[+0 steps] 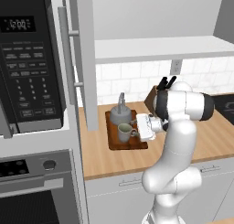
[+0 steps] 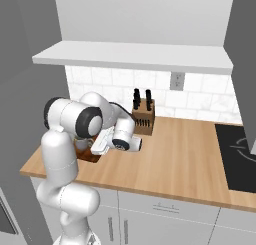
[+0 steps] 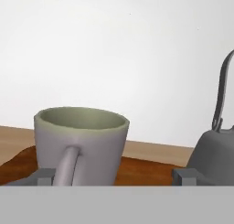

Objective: Pick the kettle from the counter and place it on the tray. Then pick the mug from the cabinet and place it on the tray. Then close the cabinet doors.

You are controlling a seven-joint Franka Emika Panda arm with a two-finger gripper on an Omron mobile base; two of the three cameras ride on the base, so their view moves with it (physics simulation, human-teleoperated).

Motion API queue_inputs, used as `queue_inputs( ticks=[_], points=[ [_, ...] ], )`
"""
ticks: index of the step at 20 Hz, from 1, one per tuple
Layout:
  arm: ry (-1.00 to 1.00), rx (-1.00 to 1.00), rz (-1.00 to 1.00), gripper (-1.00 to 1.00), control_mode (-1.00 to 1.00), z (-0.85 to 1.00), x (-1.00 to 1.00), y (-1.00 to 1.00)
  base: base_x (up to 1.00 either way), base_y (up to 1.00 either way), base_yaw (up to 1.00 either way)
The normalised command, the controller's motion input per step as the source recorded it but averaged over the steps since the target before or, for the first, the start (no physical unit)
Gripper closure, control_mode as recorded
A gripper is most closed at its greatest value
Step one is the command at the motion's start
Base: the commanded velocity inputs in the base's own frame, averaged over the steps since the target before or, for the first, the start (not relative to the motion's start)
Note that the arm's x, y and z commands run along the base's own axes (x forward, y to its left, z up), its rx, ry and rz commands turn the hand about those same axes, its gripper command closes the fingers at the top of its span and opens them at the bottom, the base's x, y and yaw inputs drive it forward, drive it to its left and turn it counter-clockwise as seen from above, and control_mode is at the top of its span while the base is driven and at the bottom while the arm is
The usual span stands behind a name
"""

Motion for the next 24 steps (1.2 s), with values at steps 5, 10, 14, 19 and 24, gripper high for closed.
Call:
queue_inputs(
  ticks=[5,10,14,19,24],
  points=[
    [0.0,0.0,0.0,-1.0,-1.0,0.02,0.0,-0.01,0.0,0.0,0.0],
    [-0.01,0.0,0.0,-1.0,-1.0,0.02,0.0,-0.02,0.0,0.0,0.0],
    [-0.02,0.0,0.0,-1.0,-1.0,0.24,-0.08,-0.08,0.0,0.0,0.0],
    [0.0,0.0,0.0,-1.0,-1.0,0.32,-0.22,-0.04,0.0,0.0,0.0],
    [0.0,0.0,0.0,-1.0,-1.0,0.27,-0.31,0.0,0.0,0.0,0.0]
  ],
)
